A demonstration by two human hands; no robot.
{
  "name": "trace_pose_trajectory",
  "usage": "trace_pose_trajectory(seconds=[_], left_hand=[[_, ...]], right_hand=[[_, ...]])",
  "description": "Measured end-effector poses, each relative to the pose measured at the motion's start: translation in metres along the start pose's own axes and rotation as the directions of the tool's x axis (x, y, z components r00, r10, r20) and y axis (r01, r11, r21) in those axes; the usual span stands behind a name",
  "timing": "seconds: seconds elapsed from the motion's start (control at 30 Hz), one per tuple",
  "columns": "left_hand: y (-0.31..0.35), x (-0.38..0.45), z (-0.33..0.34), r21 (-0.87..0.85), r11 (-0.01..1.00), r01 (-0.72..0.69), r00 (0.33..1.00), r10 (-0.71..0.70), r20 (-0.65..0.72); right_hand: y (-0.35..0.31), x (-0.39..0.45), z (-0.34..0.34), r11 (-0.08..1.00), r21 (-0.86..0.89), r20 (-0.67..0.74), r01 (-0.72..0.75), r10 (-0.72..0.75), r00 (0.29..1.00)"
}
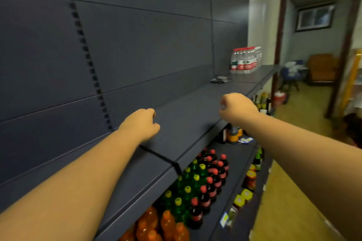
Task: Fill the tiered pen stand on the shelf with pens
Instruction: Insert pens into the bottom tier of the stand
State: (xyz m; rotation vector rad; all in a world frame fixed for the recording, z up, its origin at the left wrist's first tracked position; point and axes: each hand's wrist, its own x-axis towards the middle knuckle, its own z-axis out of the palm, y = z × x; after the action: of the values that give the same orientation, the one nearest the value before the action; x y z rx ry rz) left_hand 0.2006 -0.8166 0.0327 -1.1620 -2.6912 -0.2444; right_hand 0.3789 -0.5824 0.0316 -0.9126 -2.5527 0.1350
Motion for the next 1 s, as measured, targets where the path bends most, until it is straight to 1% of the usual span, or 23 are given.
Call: trace_pose_trajectory(seconds=[0.1,0.23,0.27,0.33,0.43,0.57,0.67,0.8,0.9,1.0], left_hand=[[0.028,0.045,0.020,-0.059,0.998,-0.019,0.998,0.022,0.051],[0.067,0.109,0.041,-0.194,0.978,-0.072,0.996,0.059,-0.068],[0.077,0.126,0.045,-0.211,0.974,-0.084,0.995,0.071,-0.068],[0.099,0.161,0.055,-0.199,0.974,-0.105,0.994,0.106,-0.007],[0.131,0.210,0.070,-0.120,0.983,-0.142,0.983,0.154,0.099],[0.166,0.253,0.094,-0.123,0.977,-0.177,0.964,0.197,0.181],[0.184,0.281,0.108,-0.123,0.977,-0.172,0.957,0.196,0.213],[0.199,0.317,0.123,-0.184,0.977,-0.110,0.983,0.135,0.125],[0.219,0.350,0.134,-0.180,0.981,-0.072,0.988,0.096,0.123],[0.253,0.385,0.140,-0.148,0.988,-0.053,0.987,0.073,0.140]], right_hand=[[0.048,0.018,0.007,0.997,-0.036,-0.014,-0.063,0.063,0.998],[0.095,0.052,0.021,0.986,-0.117,-0.031,-0.118,0.115,0.993],[0.105,0.062,0.025,0.983,-0.132,-0.024,-0.131,0.129,0.991],[0.125,0.083,0.033,0.978,-0.159,-0.011,-0.138,0.138,0.990],[0.154,0.110,0.039,0.970,-0.192,-0.049,-0.148,0.141,0.989],[0.191,0.137,0.050,0.964,-0.192,-0.044,-0.186,0.181,0.983],[0.221,0.159,0.058,0.960,-0.194,-0.061,-0.204,0.195,0.979],[0.263,0.195,0.076,0.970,-0.092,-0.077,-0.225,0.218,0.973],[0.304,0.228,0.092,0.977,-0.090,-0.060,-0.195,0.190,0.980],[0.345,0.271,0.097,0.985,-0.095,-0.044,-0.146,0.143,0.989]])
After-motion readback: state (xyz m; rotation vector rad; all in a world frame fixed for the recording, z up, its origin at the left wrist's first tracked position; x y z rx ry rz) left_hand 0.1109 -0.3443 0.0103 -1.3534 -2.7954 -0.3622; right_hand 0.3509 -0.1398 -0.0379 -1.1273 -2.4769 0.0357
